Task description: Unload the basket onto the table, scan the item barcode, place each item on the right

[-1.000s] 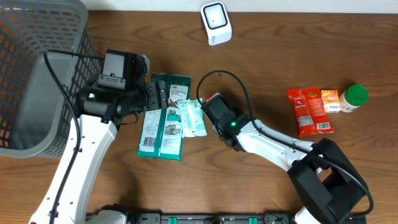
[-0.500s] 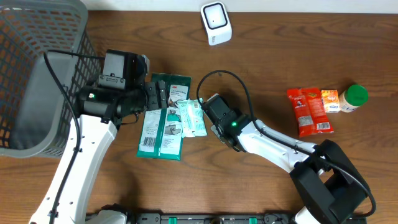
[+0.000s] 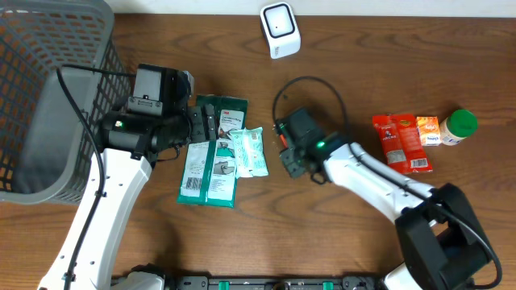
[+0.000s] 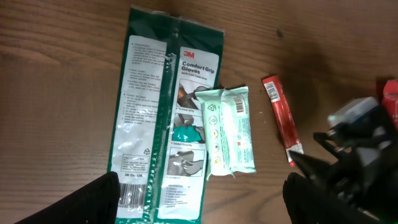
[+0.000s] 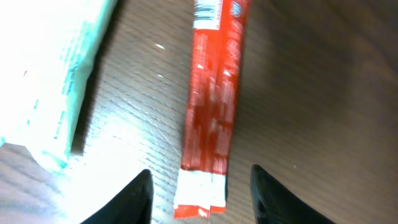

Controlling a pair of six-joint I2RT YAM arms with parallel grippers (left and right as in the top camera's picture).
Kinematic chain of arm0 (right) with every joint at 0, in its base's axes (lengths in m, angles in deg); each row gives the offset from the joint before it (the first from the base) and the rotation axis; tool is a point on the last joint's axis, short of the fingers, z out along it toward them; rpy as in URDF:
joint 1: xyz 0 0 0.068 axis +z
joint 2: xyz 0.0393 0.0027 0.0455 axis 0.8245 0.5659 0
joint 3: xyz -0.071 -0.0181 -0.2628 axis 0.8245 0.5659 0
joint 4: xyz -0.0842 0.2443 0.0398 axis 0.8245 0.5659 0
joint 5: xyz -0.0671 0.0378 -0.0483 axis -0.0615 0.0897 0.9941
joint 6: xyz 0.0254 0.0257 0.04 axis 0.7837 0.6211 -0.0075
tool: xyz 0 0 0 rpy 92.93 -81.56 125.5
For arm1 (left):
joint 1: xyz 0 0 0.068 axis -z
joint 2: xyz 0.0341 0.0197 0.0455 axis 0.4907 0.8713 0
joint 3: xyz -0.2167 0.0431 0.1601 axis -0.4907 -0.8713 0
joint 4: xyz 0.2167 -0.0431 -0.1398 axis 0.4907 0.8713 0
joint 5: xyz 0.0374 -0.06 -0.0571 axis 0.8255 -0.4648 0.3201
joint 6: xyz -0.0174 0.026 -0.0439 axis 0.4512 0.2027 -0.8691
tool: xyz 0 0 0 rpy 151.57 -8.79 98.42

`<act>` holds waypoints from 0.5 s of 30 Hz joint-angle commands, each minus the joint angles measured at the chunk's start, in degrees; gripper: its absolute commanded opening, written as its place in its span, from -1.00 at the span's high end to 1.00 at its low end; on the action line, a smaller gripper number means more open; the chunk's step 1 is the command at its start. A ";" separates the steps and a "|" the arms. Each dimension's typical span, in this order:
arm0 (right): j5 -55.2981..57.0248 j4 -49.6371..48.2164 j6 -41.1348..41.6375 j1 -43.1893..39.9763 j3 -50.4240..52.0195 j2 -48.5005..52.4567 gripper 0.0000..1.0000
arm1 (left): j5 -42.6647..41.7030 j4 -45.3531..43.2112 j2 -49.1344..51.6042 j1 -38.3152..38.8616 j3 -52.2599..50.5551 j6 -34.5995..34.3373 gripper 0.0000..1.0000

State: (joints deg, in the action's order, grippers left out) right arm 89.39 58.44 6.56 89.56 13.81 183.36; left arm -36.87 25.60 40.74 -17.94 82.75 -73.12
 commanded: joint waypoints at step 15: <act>-16.81 -1.38 0.68 -8.44 -0.72 4.24 0.44 | -0.07 0.17 0.28 -0.17 -0.02 0.52 -0.69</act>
State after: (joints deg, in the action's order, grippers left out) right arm 73.81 57.89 7.22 81.12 13.75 185.59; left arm -36.87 25.62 40.74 -17.94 82.75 -73.12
